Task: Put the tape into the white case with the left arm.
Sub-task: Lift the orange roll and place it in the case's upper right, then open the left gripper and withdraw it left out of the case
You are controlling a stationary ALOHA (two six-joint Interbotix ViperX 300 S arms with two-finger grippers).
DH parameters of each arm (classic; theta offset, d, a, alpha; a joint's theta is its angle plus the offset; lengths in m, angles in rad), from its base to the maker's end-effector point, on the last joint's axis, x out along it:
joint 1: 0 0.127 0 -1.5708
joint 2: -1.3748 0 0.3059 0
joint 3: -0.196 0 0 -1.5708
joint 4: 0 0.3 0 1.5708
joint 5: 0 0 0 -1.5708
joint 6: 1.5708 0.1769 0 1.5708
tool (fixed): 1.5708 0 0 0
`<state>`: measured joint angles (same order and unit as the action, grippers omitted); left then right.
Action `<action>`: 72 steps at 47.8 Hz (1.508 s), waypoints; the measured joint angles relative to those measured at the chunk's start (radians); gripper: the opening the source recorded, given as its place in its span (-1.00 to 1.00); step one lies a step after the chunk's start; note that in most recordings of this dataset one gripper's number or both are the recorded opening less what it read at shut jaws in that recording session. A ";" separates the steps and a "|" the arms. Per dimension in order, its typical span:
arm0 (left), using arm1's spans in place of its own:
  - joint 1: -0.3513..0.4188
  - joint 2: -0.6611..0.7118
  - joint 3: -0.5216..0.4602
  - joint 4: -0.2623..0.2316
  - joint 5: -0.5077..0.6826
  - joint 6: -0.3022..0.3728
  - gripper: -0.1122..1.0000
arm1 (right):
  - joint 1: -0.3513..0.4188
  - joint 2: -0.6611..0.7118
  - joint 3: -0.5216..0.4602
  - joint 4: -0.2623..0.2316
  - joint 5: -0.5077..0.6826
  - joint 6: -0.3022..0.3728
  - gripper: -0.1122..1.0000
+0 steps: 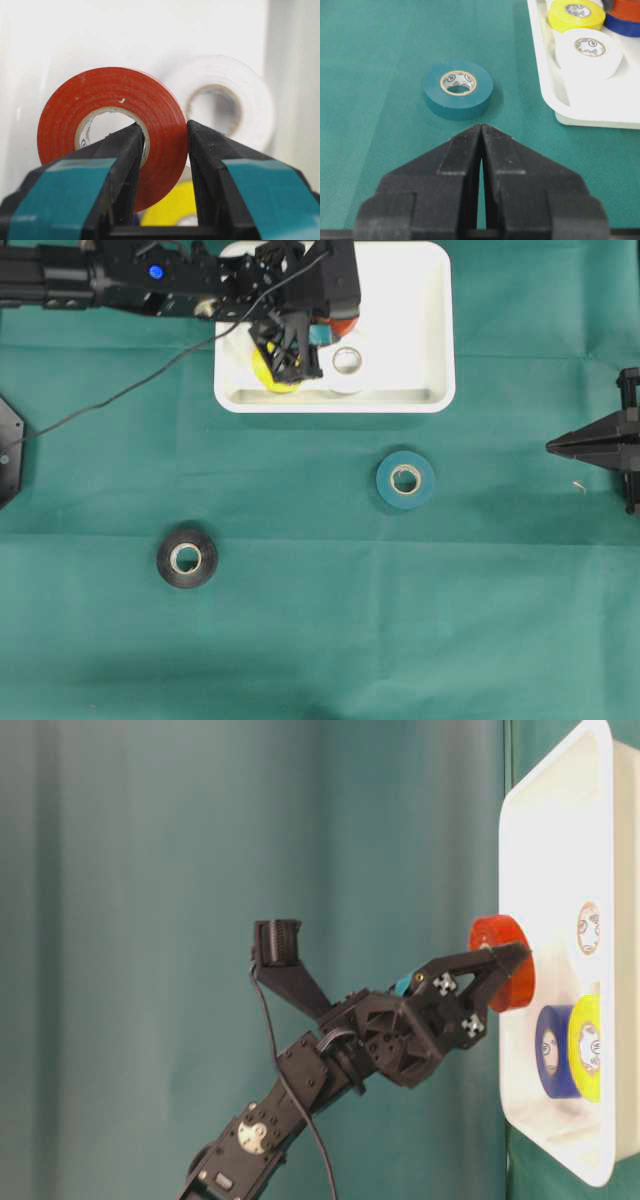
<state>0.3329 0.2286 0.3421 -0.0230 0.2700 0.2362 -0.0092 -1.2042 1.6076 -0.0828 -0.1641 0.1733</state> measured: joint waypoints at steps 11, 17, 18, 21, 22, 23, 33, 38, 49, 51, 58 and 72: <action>0.014 0.028 -0.025 0.000 0.000 0.000 -0.35 | 0.000 0.000 0.000 0.002 0.000 0.000 -0.97; 0.014 0.032 -0.028 0.000 0.000 0.000 -0.34 | 0.000 0.000 0.000 0.000 0.000 0.000 -0.97; 0.014 0.034 -0.028 0.000 0.000 -0.002 -0.34 | 0.000 0.000 0.000 0.002 0.000 0.000 -0.97; 0.014 0.034 -0.028 0.000 -0.002 0.000 -0.33 | 0.000 0.000 0.000 0.002 0.000 0.000 -0.97; 0.014 0.035 -0.028 0.000 -0.003 0.000 -0.33 | 0.000 0.000 0.000 0.002 0.000 0.000 -0.97; 0.014 0.035 -0.028 0.000 -0.003 0.000 -0.33 | 0.000 0.000 0.000 0.000 0.000 0.000 -0.97; 0.014 0.037 -0.028 0.002 -0.015 0.032 0.67 | 0.000 0.000 0.000 0.000 0.000 0.000 -0.97; 0.014 0.037 -0.028 0.002 -0.015 0.049 0.66 | 0.000 0.000 0.000 0.002 0.000 0.000 -0.97; 0.011 0.037 -0.028 0.002 -0.017 0.054 0.66 | 0.000 0.000 0.000 0.002 0.000 0.000 -0.97; 0.009 0.037 -0.028 0.002 -0.017 0.054 0.66 | 0.000 0.000 0.000 0.000 0.000 0.000 -0.97; 0.002 0.032 -0.008 0.002 -0.017 0.054 0.66 | 0.000 0.000 0.000 0.002 0.000 0.000 -0.97; -0.081 -0.091 0.097 0.002 -0.018 0.052 0.65 | 0.000 0.000 0.000 0.002 0.000 0.000 -0.97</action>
<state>0.2516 0.1381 0.4387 -0.0215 0.2516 0.2884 -0.0092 -1.2042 1.6076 -0.0813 -0.1641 0.1733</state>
